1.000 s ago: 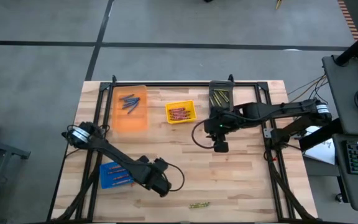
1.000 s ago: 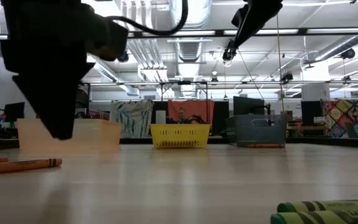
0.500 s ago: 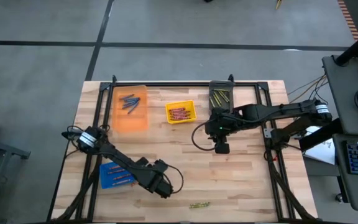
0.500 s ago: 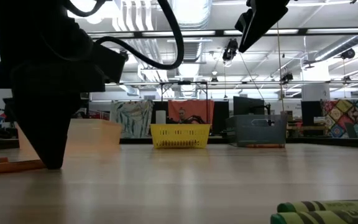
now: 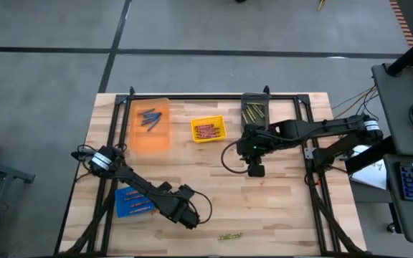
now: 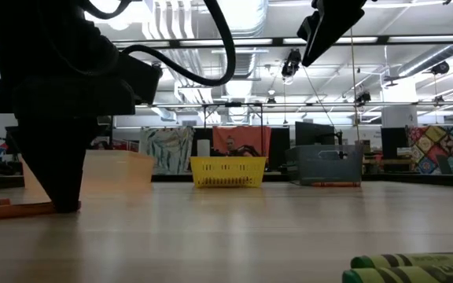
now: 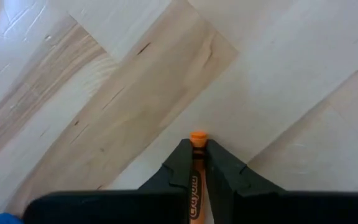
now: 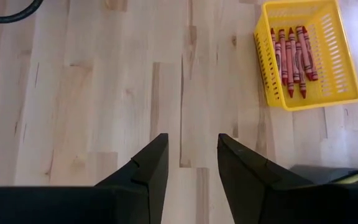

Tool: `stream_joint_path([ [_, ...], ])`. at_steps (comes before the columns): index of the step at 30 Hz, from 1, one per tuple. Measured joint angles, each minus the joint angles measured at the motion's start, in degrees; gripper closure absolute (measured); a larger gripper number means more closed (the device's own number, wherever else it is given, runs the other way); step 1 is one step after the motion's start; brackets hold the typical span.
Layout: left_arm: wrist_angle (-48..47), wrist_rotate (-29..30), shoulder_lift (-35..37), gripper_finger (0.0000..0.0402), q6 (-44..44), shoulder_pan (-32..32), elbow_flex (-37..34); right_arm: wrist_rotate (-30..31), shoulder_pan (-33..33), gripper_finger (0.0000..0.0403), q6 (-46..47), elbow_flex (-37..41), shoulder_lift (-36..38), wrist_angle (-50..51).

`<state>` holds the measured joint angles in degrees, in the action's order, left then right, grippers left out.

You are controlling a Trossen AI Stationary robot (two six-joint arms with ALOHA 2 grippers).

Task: Sort crayons
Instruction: Put the orange crayon into the blue bin

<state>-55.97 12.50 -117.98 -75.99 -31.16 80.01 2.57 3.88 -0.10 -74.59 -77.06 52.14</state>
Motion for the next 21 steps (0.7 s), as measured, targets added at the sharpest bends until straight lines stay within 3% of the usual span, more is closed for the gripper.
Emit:
stream_joint_path([
  [11, -6.13, 1.98, 0.80, 0.0400, 10.11, -0.15, 11.62, 0.00, 0.00, 0.0278, 0.00, 0.02, 0.00, 1.40],
  [21, -28.58, 1.99, 1.58, 0.0401, 24.21, -1.66, 23.05, 0.00, 0.00, 0.0280, 0.09, 0.02, 0.00, 1.59],
])
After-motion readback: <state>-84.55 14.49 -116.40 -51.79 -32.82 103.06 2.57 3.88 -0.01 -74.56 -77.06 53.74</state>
